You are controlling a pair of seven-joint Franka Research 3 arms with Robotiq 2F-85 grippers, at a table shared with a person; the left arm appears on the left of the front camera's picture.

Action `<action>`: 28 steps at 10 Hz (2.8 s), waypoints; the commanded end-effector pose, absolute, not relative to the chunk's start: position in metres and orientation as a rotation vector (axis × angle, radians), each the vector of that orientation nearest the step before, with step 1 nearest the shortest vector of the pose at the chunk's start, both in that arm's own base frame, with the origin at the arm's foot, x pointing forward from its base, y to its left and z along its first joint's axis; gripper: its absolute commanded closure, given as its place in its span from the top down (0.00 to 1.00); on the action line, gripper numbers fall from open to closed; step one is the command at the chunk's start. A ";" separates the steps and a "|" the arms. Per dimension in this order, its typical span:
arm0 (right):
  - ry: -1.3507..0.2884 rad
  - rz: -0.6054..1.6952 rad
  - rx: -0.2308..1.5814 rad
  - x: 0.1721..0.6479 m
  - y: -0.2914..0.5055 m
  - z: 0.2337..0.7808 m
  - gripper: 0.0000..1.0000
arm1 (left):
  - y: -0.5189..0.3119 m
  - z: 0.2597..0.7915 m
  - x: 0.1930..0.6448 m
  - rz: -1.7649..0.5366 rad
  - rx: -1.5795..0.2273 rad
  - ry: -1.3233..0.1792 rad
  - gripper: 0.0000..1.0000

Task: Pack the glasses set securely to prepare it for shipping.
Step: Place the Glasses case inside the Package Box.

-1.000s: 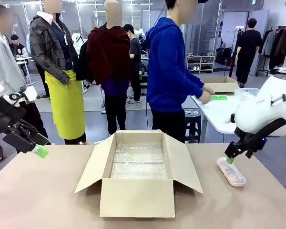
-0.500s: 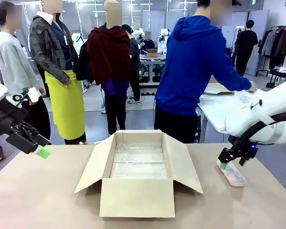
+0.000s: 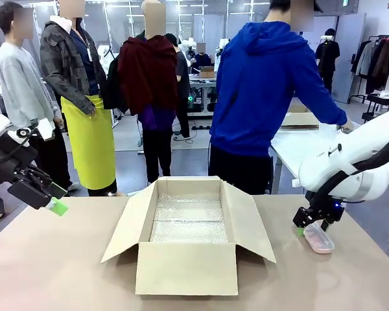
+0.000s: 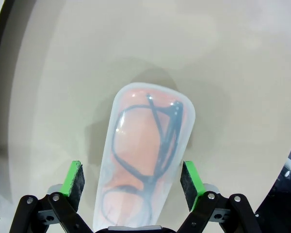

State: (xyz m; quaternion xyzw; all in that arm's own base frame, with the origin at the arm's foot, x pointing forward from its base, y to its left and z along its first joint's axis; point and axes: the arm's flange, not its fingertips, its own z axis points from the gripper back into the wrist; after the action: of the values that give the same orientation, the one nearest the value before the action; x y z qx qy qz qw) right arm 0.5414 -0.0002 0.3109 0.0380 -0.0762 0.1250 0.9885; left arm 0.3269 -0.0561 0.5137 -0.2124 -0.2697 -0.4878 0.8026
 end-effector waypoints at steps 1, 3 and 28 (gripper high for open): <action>-0.141 0.223 0.092 0.549 0.000 0.309 1.00 | -0.054 0.515 0.327 -1.069 -0.479 -0.583 1.00; -0.143 0.223 0.096 0.550 0.000 0.309 0.80 | -0.054 0.515 0.327 -1.069 -0.479 -0.583 1.00; -0.099 1.588 0.112 0.659 0.404 0.357 0.43 | -0.054 0.515 0.327 -1.069 -0.479 -0.583 1.00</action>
State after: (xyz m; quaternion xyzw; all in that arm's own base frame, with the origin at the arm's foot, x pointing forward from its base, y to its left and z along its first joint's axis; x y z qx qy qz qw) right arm 0.6453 0.3938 0.3514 0.0615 -0.0438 0.7063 0.7039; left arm 0.3273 -0.0567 0.5130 -0.2114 -0.2676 -0.4880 0.8035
